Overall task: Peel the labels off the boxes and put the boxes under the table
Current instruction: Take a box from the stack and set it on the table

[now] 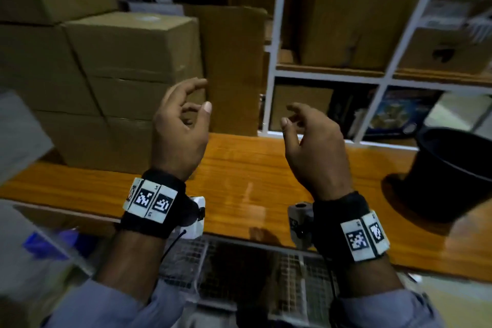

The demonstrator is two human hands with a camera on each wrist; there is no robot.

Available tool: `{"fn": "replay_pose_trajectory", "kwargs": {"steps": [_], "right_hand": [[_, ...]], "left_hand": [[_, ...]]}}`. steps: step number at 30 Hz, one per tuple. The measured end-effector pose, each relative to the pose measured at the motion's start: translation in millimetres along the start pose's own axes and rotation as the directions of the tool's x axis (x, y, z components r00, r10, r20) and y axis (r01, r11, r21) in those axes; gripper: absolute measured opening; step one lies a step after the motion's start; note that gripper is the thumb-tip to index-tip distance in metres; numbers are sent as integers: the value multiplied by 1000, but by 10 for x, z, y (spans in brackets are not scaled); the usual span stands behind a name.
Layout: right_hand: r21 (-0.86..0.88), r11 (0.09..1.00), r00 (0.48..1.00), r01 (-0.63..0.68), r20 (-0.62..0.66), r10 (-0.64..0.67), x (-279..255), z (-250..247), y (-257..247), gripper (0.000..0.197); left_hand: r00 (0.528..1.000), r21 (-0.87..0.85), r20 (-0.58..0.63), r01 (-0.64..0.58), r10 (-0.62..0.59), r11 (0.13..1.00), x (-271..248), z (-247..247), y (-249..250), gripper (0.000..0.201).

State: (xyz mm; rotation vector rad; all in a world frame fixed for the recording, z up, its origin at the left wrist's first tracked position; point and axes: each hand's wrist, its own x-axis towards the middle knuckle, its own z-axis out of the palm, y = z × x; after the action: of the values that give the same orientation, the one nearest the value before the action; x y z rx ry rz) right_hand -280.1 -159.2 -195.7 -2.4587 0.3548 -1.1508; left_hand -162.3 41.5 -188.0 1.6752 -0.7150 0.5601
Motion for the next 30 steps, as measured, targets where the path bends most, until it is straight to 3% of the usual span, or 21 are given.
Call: {"fn": "replay_pose_trajectory", "kwargs": {"steps": [4, 11, 18, 23, 26, 30], "right_hand": [[28, 997, 997, 77, 15, -77, 330, 486, -490, 42], [123, 990, 997, 71, 17, -73, 848, 1340, -1214, 46], [123, 992, 997, 35, 64, -43, 1319, 2011, -1692, 75], [57, 998, 974, -3, 224, -9, 1641, 2390, -1889, 90], [-4, 1000, 966, -27, 258, 27, 1757, 2560, -1915, 88], [77, 996, 990, -47, 138, 36, 1744, 2667, -1885, 77]], "left_hand": [[998, 23, -67, -16, 17, 1000, 354, -467, -325, 38], [994, 69, -95, -53, 60, 996, 1065, -1143, -1068, 41], [995, 204, -99, 10, 10, 979, 1738, -1548, -1825, 62], [998, 324, -60, 1, 19, 946, 2069, -1687, -2103, 50], [998, 349, -64, 37, -15, 936, 2213, -1718, -2337, 46], [996, 377, -69, 77, -55, 923, 2274, -1705, -2479, 44]]}}
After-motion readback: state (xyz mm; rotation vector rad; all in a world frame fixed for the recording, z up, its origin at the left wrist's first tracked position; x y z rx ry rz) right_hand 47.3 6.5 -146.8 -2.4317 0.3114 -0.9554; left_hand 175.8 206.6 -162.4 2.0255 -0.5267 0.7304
